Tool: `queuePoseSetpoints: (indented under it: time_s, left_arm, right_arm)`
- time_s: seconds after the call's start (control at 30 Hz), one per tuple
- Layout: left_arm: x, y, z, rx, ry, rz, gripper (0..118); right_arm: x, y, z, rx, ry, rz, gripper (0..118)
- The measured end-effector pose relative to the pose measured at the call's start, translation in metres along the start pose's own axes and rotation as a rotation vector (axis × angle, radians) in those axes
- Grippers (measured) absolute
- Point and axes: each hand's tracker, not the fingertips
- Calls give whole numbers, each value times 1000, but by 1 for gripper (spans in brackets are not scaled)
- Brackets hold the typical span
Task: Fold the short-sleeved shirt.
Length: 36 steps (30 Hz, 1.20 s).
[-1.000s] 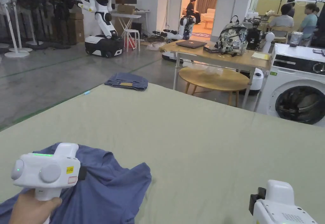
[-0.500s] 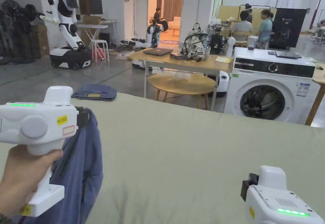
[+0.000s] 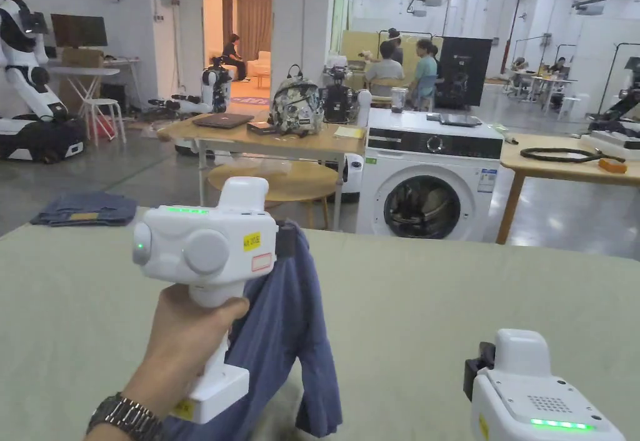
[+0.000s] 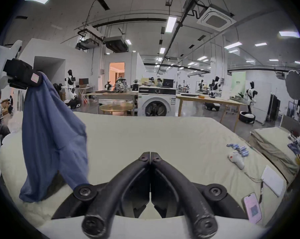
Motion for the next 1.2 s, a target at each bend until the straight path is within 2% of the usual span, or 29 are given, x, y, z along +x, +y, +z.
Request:
queuePoseSetpoints:
  time_s: [0.27,0.57,0.63,0.7,0.87,1.0,1.03,1.07,1.1,1.13,1.2]
  left_arm:
    - [107,-51,-55,-106,-244,-29,0]
    - [139,-132,-77,-298,-308,-44,0]
    - [137,-138,-72,-292,-302,-44,11]
    - [130,-136,-64,-265,-278,-28,35]
    - [98,-118,-32,-153,-188,-19,40]
    - [66,-115,-2,-122,-52,-33,39]
    - [57,-118,7,-114,-30,-32,34]
    - [47,-122,13,-121,14,-37,23]
    - [40,-127,20,-113,46,-37,4]
    - [31,-133,29,-102,87,-34,0]
    - [17,-144,42,-89,153,-17,0]
  right_arm:
    - [55,-9,14,-4,-105,-44,0]
    - [82,-34,20,-55,-156,-64,0]
    - [82,-38,19,-67,-155,-68,0]
    - [81,-39,19,-74,-148,-73,0]
    - [67,-34,21,-57,-122,-67,0]
    - [54,-29,21,-36,-99,-70,0]
    - [50,-28,21,-30,-93,-69,0]
    - [46,-27,20,-26,-85,-68,0]
    - [42,-26,19,-23,-79,-66,0]
    - [37,-25,18,-19,-74,-64,0]
    - [29,-25,15,-17,-62,-61,0]
